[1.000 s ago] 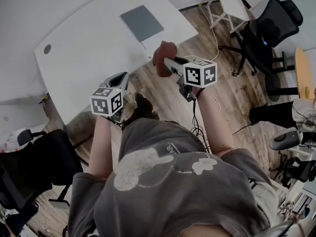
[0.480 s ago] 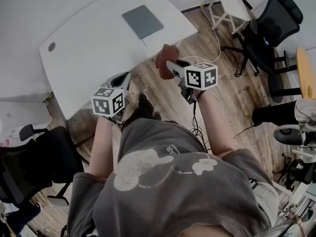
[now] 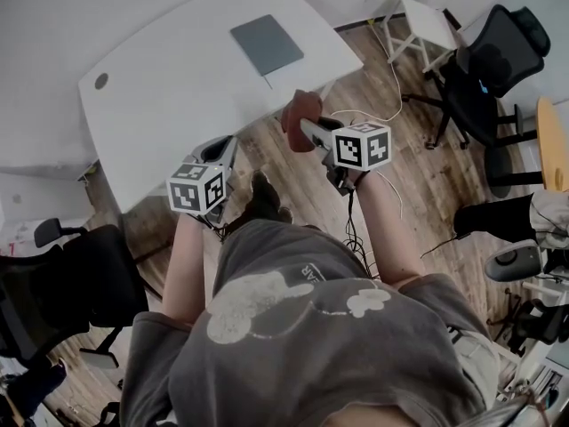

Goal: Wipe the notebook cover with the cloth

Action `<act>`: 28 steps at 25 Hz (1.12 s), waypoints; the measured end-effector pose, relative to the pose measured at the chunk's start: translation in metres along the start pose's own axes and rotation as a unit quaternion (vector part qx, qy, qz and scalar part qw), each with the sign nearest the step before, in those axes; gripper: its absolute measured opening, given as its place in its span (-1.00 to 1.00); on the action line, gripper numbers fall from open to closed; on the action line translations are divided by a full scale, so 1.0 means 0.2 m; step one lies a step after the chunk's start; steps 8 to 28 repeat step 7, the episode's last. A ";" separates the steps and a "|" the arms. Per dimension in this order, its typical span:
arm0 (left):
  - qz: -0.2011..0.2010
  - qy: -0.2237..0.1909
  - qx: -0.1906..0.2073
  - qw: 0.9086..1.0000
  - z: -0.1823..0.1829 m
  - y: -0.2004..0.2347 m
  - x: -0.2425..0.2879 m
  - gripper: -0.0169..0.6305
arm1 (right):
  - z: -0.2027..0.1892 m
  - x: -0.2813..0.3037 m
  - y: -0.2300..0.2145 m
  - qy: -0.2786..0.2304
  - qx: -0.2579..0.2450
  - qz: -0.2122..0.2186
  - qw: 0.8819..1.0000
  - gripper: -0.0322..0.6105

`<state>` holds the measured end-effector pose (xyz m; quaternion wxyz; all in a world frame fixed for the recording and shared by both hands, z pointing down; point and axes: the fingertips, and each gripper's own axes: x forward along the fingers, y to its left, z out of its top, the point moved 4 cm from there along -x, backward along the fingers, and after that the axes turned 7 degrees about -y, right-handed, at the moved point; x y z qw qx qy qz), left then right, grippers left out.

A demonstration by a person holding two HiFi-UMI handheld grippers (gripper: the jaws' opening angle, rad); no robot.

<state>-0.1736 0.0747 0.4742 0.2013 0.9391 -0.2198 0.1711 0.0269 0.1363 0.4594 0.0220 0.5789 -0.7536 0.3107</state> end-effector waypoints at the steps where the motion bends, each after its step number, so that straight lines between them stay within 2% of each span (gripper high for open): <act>1: 0.000 0.000 -0.001 1.000 0.00 0.00 0.00 -0.95 | 0.00 0.00 0.00 0.001 0.000 0.000 1.000 -0.72; 28: 0.006 -0.001 -0.003 1.000 -0.01 0.04 -0.02 -0.95 | 0.00 0.03 0.01 -0.003 0.008 0.002 1.000 -0.72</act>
